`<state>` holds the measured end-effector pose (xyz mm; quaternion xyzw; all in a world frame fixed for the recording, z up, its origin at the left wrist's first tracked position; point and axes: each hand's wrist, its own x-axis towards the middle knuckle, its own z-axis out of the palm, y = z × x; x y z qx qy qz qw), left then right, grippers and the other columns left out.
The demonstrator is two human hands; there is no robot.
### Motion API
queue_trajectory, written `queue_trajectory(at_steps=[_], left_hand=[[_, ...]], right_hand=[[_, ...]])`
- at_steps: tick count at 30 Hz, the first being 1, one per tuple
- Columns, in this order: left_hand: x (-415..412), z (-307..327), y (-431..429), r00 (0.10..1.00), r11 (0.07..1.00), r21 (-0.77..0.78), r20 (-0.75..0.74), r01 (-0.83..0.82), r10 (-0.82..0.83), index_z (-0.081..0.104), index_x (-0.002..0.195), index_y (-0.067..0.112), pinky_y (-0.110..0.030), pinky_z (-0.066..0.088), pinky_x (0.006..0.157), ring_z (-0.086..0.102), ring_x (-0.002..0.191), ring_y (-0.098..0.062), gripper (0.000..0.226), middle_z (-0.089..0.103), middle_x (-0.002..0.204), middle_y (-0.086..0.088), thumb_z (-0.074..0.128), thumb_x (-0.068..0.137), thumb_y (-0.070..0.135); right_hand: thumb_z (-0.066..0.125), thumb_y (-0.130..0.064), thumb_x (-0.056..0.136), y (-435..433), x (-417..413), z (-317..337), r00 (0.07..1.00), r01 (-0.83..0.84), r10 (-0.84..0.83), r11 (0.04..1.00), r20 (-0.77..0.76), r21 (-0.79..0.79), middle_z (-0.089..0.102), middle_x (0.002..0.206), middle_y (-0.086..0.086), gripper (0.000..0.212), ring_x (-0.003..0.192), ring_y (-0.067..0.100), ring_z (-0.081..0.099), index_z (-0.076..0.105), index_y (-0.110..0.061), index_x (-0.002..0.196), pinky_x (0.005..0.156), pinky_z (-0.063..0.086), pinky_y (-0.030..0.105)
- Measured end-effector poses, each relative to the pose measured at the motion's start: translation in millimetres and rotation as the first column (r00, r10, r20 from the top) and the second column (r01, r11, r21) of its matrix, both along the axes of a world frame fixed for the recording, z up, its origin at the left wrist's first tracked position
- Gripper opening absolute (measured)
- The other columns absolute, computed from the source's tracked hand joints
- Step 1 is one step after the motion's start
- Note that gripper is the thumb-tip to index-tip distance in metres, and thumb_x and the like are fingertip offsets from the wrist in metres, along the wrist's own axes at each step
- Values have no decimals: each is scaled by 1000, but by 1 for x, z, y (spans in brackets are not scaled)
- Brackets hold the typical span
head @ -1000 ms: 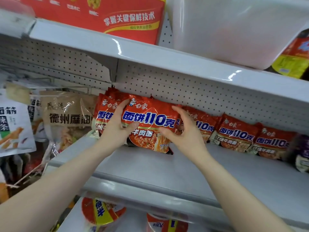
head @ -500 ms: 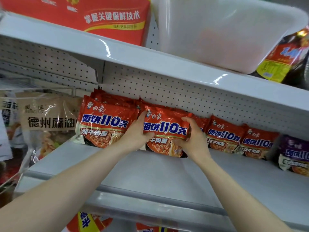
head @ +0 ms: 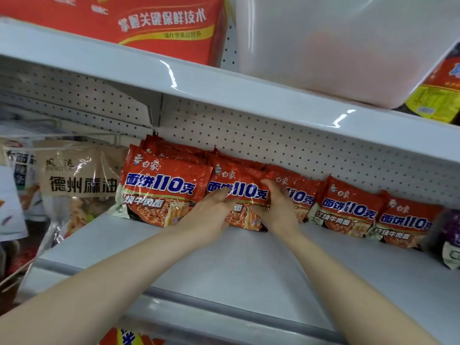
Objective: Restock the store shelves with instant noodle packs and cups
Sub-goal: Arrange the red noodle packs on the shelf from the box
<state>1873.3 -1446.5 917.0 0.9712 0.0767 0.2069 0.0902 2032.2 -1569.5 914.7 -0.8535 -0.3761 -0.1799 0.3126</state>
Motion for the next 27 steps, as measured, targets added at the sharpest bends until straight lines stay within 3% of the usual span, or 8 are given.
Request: queue_trajectory(at_steps=[3,5,10,20,23,27], left_hand=[[8,-8,1,997,994,109,-59,-33,39,34,150,12,-40,18,120,12,149,-32,60,10,162,-15,49,94,-5],[14,-14,1,995,988,149,-82,-48,61,37,147,11,-42,18,120,14,148,-35,56,13,161,-17,50,94,-1],[27,-21,-1,986,978,190,-122,-89,114,42,142,7,-47,19,120,9,148,-39,50,12,159,-23,53,93,2],[36,-17,-6,969,967,191,-148,-167,196,40,144,5,-46,15,120,5,149,-40,50,7,160,-25,50,95,0],[33,-16,-7,977,973,164,-118,-159,180,47,138,7,-44,20,119,15,148,-37,45,17,158,-21,51,94,0],[22,-9,-9,986,986,6,3,-166,166,50,138,15,-39,35,110,42,133,-29,48,41,148,-10,56,91,5]], right_hand=[[82,-31,78,-4,-10,-5,957,98,-75,993,282,-67,35,151,19,78,135,40,41,43,-22,145,103,47,51],[86,-26,74,-5,-16,-10,917,83,-26,989,399,-126,38,149,20,79,132,45,43,47,-19,143,97,49,54],[89,-16,66,2,-23,-17,917,43,66,964,394,-262,47,137,21,80,121,45,49,53,-16,138,85,54,51],[84,-14,74,22,-8,-13,920,75,59,944,387,-323,33,144,17,84,133,45,36,40,-20,144,100,47,47],[85,-12,72,17,-5,-13,925,25,93,953,369,-303,35,143,17,82,129,43,40,43,-17,143,102,47,47],[78,-13,82,1,-12,-7,950,-38,113,968,292,-250,31,149,17,75,130,39,43,39,-17,146,104,45,44]])
